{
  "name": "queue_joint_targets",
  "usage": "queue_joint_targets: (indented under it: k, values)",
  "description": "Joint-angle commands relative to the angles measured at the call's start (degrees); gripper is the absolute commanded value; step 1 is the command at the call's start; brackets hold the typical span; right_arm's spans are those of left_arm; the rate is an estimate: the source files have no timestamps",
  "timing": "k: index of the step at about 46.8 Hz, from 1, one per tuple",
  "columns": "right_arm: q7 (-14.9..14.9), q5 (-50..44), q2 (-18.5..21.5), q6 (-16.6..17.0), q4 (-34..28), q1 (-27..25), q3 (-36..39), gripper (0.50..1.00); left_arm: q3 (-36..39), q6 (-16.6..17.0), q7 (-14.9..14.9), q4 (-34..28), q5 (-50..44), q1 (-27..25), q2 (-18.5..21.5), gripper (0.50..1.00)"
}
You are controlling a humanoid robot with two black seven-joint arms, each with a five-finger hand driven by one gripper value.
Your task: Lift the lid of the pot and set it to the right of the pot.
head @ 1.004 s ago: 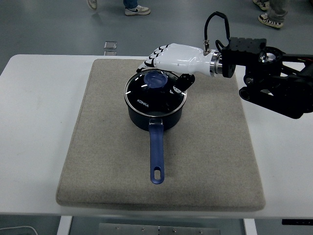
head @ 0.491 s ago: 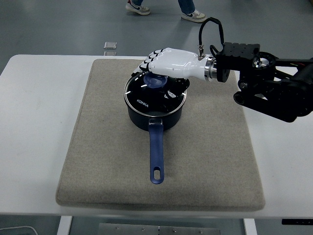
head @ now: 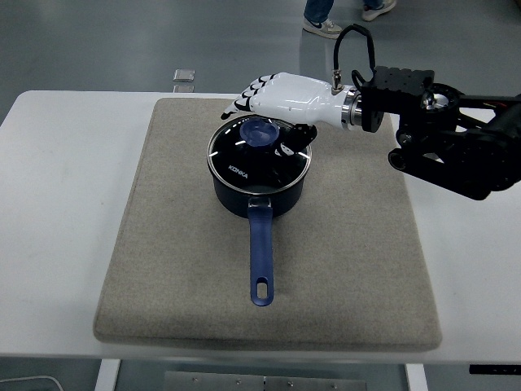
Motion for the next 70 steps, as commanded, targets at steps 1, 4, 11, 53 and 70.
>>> queue_joint_targets:
  k: [1,4,11,53,70]
  values:
    - [0.0,0.0,0.0,0.0,0.0,-0.6,-0.1,0.885,0.0,-0.1,0.0,0.0,0.0,0.0,0.0,1.0]
    - [0.0,0.0,0.0,0.0,0.0,-0.8,-0.1,0.885,0.0,0.0,0.0,0.0,0.0,0.0,0.0,1.0]
    - [0.0,-0.1,0.0,-1.0,-0.3,-1.0,-0.9,0.881,0.0,0.0,0.0,0.0,0.0,0.0,0.0,1.0]
    - [0.2,-0.3,0.1,-1.6,-1.0,-1.1,-2.8,0.713,0.0,0.0,0.1,0.0,0.0,0.0,0.0,1.0]
    - [0.4,-0.2,1.2,1.9,-0.8,-0.5,-3.3,0.5,0.0,0.0,0.1,0.0,0.0,0.0,0.0,1.0]
